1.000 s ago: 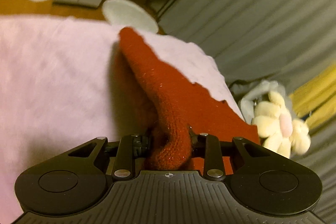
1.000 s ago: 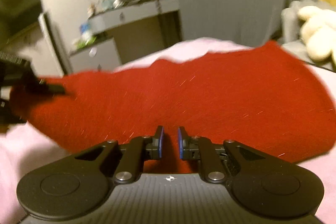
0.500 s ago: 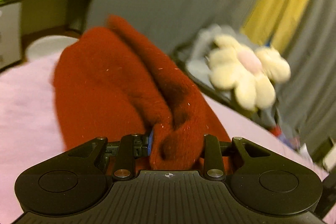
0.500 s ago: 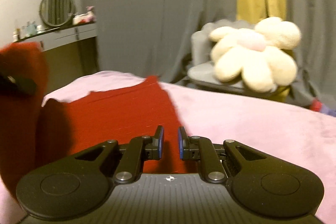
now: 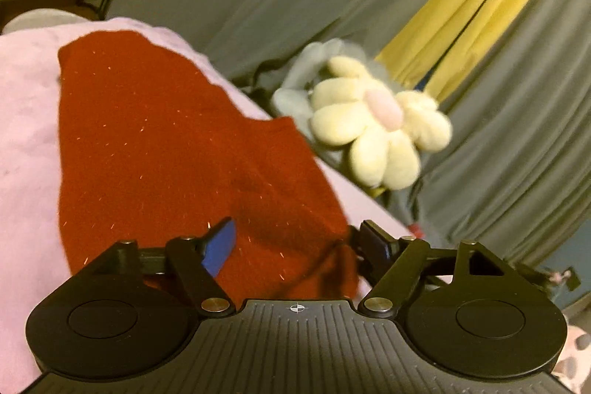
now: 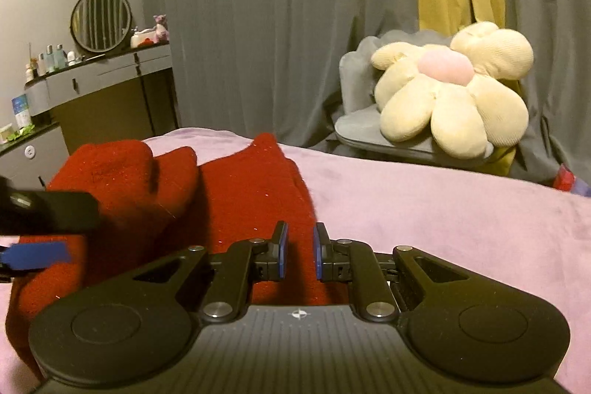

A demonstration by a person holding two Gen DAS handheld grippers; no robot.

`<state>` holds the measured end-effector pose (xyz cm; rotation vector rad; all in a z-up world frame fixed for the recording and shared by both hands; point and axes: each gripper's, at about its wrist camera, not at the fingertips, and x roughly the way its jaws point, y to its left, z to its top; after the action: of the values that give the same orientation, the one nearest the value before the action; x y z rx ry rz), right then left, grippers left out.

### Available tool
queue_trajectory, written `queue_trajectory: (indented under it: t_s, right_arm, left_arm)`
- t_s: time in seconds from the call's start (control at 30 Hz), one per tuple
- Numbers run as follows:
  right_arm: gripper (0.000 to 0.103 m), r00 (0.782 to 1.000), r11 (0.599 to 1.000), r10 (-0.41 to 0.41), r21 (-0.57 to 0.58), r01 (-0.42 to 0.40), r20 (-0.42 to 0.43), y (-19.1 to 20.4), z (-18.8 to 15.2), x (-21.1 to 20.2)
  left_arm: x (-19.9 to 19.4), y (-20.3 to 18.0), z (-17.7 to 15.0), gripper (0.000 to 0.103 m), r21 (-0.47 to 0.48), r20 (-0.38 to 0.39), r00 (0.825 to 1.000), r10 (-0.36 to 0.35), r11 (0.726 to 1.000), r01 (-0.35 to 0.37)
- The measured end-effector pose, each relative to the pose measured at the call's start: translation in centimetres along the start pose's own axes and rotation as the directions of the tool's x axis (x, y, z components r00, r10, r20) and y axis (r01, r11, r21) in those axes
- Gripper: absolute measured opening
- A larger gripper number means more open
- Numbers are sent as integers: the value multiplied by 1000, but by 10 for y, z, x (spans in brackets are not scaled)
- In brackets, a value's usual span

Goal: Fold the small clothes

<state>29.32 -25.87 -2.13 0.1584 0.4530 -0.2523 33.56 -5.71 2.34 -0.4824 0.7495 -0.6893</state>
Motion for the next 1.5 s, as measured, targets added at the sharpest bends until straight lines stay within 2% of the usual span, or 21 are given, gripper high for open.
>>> queue_trajectory:
  t_s: [0.13, 0.2, 0.23, 0.33, 0.37, 0.43, 0.47, 0.57, 0.67, 0.77, 0.8, 0.83, 0.9, 0.93, 1.0, 1.1, 1.17, 1.27, 1.37, 1.43, 1.5]
  right_arm:
    - [14, 1000, 1000, 3, 11, -3, 8, 0, 3, -6]
    - [16, 997, 994, 74, 74, -74, 13, 0, 9, -11]
    - [24, 991, 985, 131, 106, -133, 28, 2, 12, -16]
    - [43, 955, 944, 293, 145, -296, 45, 14, 19, -18]
    - [44, 940, 931, 340, 128, -342, 33, 22, 22, -16]
    - [61, 913, 910, 407, 89, -404, -14, 34, 24, -8]
    - [62, 904, 905, 424, 67, -420, -53, 39, 24, -1]
    - [62, 903, 912, 407, 6, -410, -138, 47, 27, 13]
    - [61, 901, 903, 423, -39, -428, -100, 42, 39, 5]
    - [61, 874, 878, 456, -76, -473, -170, 52, 43, 12]
    - [57, 860, 869, 460, -87, -487, -220, 57, 41, 20]
    - [39, 839, 859, 468, -79, -505, -276, 61, 39, 30]
    - [22, 796, 836, 501, -47, -546, -340, 64, 35, 42]
    - [19, 808, 840, 487, -75, -537, -333, 65, 33, 39]
    - [17, 856, 853, 439, -172, -493, -273, 65, 34, 23]
    - [17, 897, 897, 417, -95, -432, -145, 38, 36, -1]
    - [17, 924, 929, 350, -67, -363, -151, 24, 24, -2]
    - [18, 912, 935, 348, 9, -354, -217, 7, 2, 15]
    - [24, 894, 916, 398, 27, -401, -206, -3, 8, 12]
    - [43, 892, 912, 409, 43, -408, -191, -11, 16, 11]
    - [48, 875, 899, 439, 91, -429, -205, -16, 20, 18]
  left_arm:
    - [-27, 5, -11, 82, -65, 55, 998, 42, 997, -39]
    - [-40, 14, -17, 82, -114, 79, 988, 135, 986, -126]
    - [-46, 20, -18, 83, -134, 81, 978, 192, 974, -180]
    - [-50, 35, -17, 83, -136, 56, 948, 312, 944, -302]
    - [-49, 39, -15, 86, -128, 34, 943, 330, 938, -323]
    - [-38, 45, -9, 91, -110, -15, 936, 352, 930, -351]
    - [-37, 48, -8, 91, -104, -36, 933, 357, 927, -359]
    - [-32, 56, -4, 91, -102, -61, 933, 354, 928, -359]
    - [-35, 61, -7, 92, -120, -55, 935, 351, 927, -355]
    - [-33, 63, -10, 93, -145, -62, 934, 351, 923, -356]
    - [-34, 63, -10, 93, -151, -66, 934, 352, 921, -358]
    - [-34, 62, -10, 93, -155, -68, 932, 355, 920, -361]
    - [-34, 58, -8, 93, -150, -56, 927, 371, 915, -375]
    - [-36, 55, -6, 93, -142, -41, 924, 379, 913, -381]
    - [-37, 48, 0, 93, -137, -10, 921, 390, 911, -388]
    - [-27, 39, 8, 91, -147, -9, 925, 380, 914, -377]
    - [-12, 35, 12, 90, -142, -39, 924, 381, 913, -383]
    - [15, 42, 11, 86, -179, -128, 936, 328, 921, -347]
    - [20, 50, 10, 85, -202, -139, 940, 312, 920, -336]
    - [17, 50, 9, 85, -182, -125, 939, 320, 923, -339]
    - [16, 50, 9, 85, -175, -120, 938, 325, 923, -342]
